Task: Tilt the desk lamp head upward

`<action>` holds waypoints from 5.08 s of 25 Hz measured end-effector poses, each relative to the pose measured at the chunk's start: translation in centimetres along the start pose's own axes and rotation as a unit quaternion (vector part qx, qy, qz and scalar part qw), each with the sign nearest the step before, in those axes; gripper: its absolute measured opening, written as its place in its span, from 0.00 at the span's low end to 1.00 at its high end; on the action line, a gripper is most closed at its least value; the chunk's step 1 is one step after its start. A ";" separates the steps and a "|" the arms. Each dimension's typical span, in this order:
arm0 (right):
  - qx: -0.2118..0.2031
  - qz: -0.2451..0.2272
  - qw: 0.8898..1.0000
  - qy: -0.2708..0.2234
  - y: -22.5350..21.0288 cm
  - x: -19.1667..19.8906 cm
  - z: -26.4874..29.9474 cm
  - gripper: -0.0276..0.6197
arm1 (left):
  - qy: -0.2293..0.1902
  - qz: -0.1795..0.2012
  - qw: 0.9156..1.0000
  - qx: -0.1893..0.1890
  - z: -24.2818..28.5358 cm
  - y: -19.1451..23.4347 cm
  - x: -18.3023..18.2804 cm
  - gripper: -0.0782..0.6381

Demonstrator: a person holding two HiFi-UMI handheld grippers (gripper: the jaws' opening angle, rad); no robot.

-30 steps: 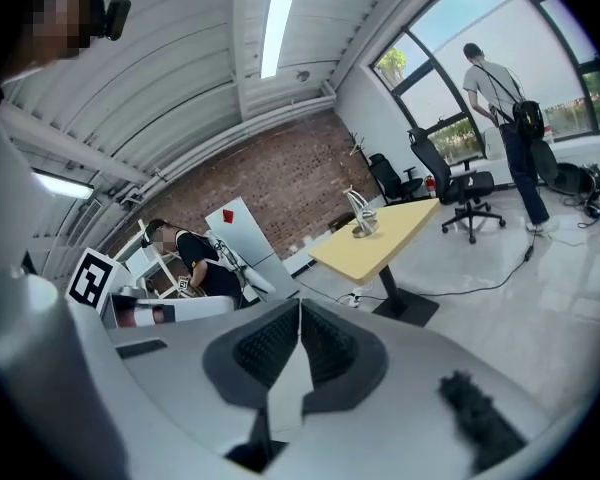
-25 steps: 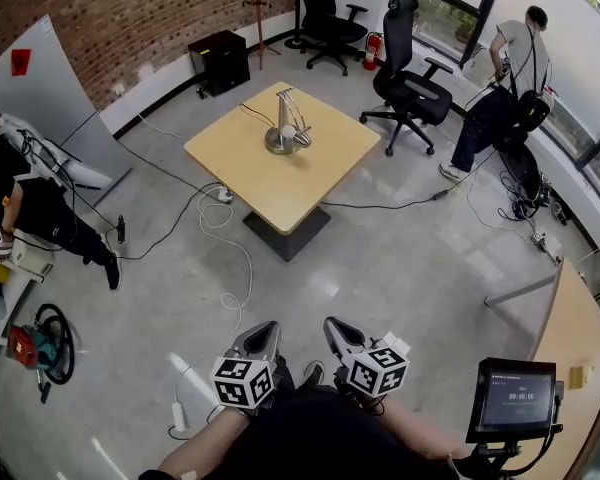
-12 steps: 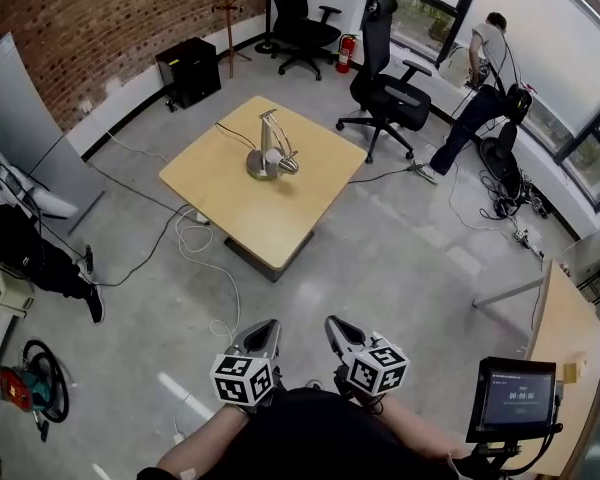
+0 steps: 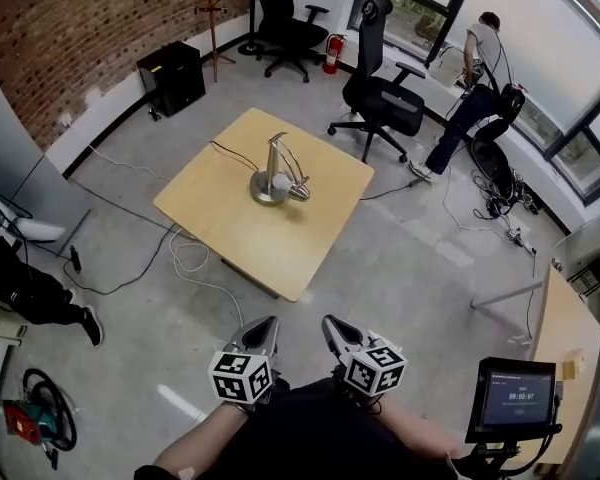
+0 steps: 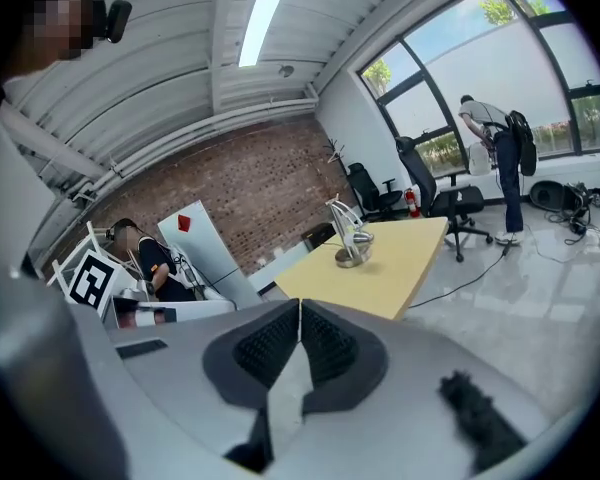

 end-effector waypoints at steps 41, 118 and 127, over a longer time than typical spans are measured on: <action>-0.150 -0.040 0.987 0.034 -16.3 -18.9 24.3 0.06 | -0.025 -0.024 0.987 -0.158 21.6 10.9 -14.6 0.12; -0.078 -0.253 0.961 0.085 -17.8 -10.3 31.4 0.46 | 0.158 0.225 0.954 -0.116 34.9 27.6 -8.2 0.13; -0.070 -0.248 0.963 0.080 -17.4 -11.5 29.4 0.43 | 0.147 0.187 0.965 -0.108 35.0 27.5 -8.6 0.14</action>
Point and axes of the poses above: the fingertips, and each gripper's own axes: z forward along the fingers, y to its left, x out of its underside, the point moved 2 cm from there along -z, backward along the fingers, and after that the axes turned 2 degrees about z, right-handed, at the moved point
